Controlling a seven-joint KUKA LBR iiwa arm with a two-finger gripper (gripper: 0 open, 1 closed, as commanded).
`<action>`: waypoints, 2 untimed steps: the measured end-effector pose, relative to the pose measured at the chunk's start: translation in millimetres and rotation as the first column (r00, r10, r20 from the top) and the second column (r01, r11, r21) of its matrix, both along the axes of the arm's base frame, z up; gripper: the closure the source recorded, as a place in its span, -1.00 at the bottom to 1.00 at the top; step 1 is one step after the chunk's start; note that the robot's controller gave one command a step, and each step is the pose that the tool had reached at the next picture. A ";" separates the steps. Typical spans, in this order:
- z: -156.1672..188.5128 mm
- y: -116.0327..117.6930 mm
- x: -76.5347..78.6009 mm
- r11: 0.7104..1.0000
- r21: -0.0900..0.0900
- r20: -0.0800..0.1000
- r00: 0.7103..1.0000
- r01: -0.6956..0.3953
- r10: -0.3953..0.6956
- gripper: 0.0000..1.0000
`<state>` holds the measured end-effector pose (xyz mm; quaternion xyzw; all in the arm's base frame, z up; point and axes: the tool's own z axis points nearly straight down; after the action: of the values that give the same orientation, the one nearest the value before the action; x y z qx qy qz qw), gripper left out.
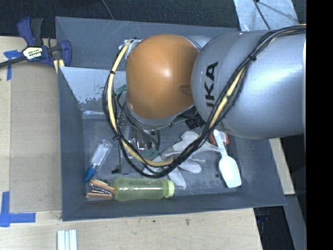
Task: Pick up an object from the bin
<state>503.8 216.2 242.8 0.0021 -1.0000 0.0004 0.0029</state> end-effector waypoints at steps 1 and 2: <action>4.8 -1.4 1.9 1.000 0.002 0.008 1.000 0.004 -0.004 -1.00; 20.8 -1.6 7.6 0.999 0.002 0.008 0.999 0.032 -0.032 -1.00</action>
Offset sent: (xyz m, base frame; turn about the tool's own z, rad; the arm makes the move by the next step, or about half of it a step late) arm 0.0101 -0.0012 0.0298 0.0496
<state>511.5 214.6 263.6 -0.0138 -0.9999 -0.0006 -0.0010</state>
